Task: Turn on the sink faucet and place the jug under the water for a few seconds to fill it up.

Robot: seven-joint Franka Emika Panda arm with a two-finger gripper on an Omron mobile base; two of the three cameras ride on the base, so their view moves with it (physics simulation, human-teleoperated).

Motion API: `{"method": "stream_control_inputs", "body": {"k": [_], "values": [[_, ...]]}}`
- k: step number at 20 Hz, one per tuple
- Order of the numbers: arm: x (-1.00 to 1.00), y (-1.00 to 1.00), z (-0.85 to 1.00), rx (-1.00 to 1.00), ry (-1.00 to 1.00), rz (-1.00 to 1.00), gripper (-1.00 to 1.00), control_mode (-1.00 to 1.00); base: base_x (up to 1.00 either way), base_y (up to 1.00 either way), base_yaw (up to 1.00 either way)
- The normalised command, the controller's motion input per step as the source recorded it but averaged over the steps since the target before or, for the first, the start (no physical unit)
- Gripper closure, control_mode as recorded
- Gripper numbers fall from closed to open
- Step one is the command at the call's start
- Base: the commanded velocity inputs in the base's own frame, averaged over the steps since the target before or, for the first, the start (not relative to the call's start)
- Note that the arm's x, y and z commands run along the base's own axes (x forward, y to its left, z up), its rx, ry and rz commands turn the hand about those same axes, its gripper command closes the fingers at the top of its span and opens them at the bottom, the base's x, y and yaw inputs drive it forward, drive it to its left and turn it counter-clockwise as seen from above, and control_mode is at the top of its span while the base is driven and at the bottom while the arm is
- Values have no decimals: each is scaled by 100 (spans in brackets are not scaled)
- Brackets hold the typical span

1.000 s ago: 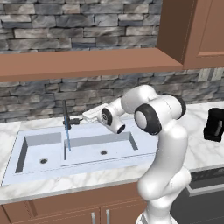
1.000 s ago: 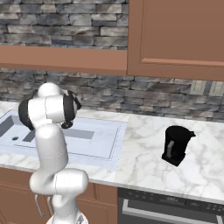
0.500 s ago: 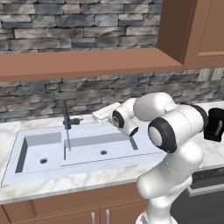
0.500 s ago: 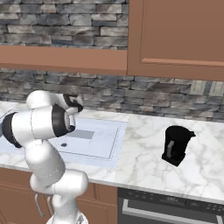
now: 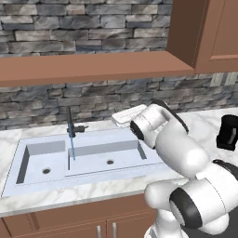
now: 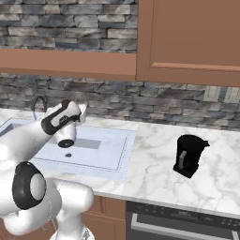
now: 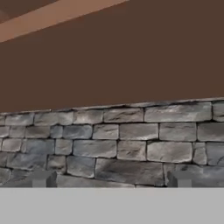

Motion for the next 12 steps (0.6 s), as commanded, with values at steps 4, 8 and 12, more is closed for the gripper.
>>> {"method": "stream_control_inputs", "body": {"k": [4,8,12], "values": [[-42,-77,100,0,1,-13,-100,-100,0,0,0],[-31,-83,100,0,7,-11,-100,-100,0,0,0],[-34,-95,96,0,15,-10,-100,-100,0,0,0]]}}
